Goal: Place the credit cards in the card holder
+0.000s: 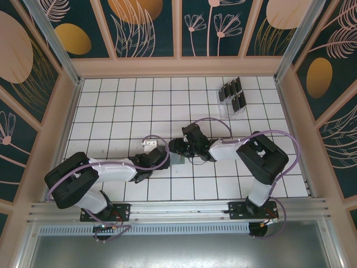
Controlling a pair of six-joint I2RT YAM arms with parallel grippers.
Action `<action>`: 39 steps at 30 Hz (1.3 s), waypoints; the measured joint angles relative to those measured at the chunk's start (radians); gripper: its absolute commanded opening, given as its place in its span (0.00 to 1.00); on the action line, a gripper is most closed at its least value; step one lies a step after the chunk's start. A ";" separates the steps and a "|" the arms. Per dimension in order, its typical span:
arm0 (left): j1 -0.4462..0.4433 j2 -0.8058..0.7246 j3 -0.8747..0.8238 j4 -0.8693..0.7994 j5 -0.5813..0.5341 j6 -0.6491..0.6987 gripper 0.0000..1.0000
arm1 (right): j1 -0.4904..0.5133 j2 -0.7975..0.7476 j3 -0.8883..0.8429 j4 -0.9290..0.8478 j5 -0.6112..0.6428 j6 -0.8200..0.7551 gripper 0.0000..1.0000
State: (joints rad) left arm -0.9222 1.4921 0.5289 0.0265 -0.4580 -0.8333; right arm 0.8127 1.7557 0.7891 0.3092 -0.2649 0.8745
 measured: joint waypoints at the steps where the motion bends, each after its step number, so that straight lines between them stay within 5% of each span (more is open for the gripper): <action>1: 0.000 0.000 0.000 0.000 0.000 0.000 0.99 | 0.000 0.000 0.002 -0.001 -0.003 -0.001 0.50; 19: 0.000 -0.038 -0.020 -0.011 0.000 0.000 0.99 | 0.020 0.002 0.060 -0.021 -0.026 -0.004 0.49; 30: 0.000 -0.442 -0.031 -0.191 -0.084 -0.019 0.98 | 0.059 0.012 0.135 -0.055 -0.024 -0.004 0.49; 39: 0.001 -0.546 -0.050 -0.240 -0.124 -0.054 0.98 | 0.107 0.156 0.285 -0.103 -0.023 -0.004 0.48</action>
State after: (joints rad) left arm -0.9215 0.9459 0.4793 -0.2138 -0.5823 -0.8875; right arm 0.9199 1.9121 1.0744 0.2062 -0.2874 0.8703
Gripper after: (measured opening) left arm 0.985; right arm 0.485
